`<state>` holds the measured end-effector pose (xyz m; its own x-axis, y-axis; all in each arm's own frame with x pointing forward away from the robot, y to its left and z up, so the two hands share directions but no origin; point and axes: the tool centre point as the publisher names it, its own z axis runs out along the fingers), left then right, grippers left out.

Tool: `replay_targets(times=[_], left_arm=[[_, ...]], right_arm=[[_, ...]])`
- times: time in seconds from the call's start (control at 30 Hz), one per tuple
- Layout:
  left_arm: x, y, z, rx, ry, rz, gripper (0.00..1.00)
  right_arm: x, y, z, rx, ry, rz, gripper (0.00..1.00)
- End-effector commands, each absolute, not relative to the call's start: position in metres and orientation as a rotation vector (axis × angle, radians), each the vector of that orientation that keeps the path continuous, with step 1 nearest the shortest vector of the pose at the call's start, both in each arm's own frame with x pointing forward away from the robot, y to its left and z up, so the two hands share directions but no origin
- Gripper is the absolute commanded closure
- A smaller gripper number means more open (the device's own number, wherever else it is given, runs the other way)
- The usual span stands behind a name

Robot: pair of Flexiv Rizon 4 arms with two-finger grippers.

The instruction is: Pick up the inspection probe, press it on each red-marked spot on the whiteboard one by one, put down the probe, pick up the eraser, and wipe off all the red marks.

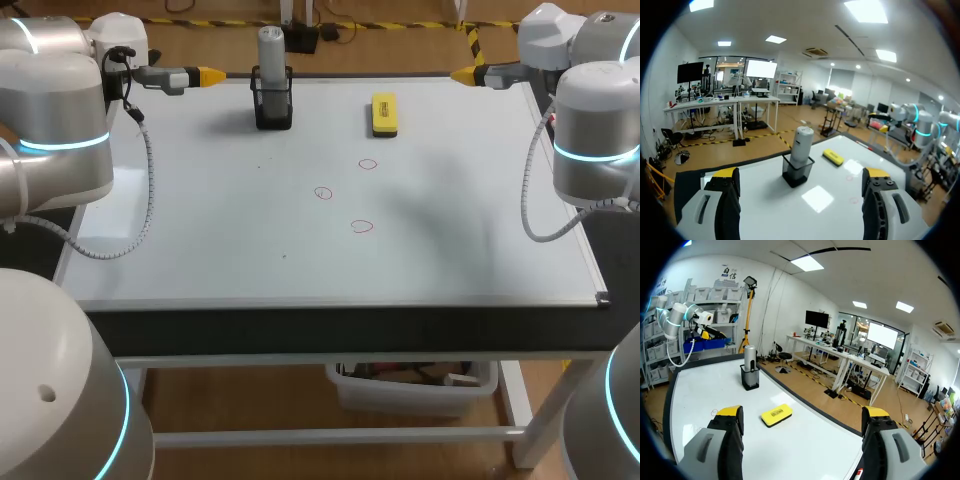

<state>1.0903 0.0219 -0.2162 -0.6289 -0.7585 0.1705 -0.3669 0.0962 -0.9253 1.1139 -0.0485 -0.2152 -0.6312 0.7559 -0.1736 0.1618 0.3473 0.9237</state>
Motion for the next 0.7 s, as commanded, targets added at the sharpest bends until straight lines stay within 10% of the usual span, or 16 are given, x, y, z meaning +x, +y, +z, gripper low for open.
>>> replay_targets(times=[0.03, 0.7], left_arm=[[1.091, 0.022, -0.217, -1.106, 2.032, -1.547, 0.00], [1.116, 0.016, -0.236, -0.897, 2.122, -1.705, 0.00]], right_arm=[[1.114, -0.049, -0.216, 0.796, 2.015, 1.286, 0.00], [1.114, -0.049, -0.216, 0.796, 2.015, 1.286, 0.00]])
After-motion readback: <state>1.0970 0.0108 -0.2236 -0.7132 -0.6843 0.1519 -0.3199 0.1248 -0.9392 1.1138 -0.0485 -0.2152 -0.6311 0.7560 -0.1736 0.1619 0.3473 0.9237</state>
